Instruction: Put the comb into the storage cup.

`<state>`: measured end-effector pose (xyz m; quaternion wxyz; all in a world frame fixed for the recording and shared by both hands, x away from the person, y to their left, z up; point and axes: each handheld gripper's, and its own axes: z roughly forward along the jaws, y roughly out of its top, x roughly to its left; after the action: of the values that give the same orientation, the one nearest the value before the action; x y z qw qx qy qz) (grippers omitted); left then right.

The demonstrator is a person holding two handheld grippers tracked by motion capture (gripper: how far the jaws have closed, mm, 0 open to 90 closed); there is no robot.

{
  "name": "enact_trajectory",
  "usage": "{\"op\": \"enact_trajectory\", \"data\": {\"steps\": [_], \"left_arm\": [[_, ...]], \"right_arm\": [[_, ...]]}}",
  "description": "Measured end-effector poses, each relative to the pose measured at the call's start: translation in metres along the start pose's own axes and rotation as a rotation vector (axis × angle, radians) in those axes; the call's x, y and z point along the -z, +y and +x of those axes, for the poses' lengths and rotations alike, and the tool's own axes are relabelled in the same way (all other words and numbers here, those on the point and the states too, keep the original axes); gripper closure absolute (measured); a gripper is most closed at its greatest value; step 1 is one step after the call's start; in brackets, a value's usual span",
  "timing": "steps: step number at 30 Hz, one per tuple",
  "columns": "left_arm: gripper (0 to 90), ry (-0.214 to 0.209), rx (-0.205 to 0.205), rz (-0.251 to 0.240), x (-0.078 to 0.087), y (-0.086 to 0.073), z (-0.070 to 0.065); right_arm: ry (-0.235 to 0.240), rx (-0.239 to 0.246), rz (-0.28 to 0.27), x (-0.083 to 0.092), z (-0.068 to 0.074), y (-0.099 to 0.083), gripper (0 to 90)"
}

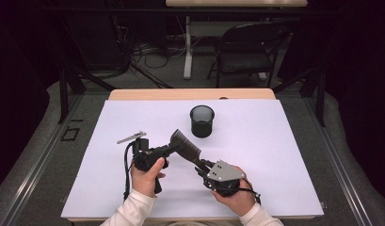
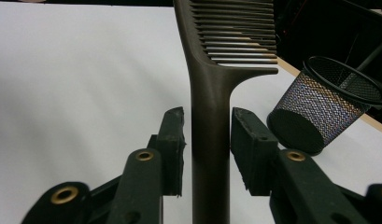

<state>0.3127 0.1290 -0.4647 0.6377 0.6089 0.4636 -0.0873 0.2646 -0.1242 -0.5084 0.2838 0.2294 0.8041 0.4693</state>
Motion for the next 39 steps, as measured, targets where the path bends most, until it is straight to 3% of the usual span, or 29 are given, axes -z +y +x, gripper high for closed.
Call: {"op": "enact_trajectory", "data": {"steps": [14, 27, 39], "left_arm": [[84.2, 0.034, -0.012, -0.038, 0.003, 0.002, 0.003], [84.2, 0.080, -0.035, -0.079, 0.008, 0.005, 0.009], [84.2, 0.117, -0.057, -0.118, 0.014, 0.011, 0.015]], "right_arm": [[-0.024, -0.014, -0.004, -0.001, -0.003, -0.001, 50.1], [-0.044, -0.034, 0.003, -0.001, -0.008, -0.002, 45.6], [-0.053, -0.086, 0.031, -0.004, -0.015, -0.006, 42.3]]}}
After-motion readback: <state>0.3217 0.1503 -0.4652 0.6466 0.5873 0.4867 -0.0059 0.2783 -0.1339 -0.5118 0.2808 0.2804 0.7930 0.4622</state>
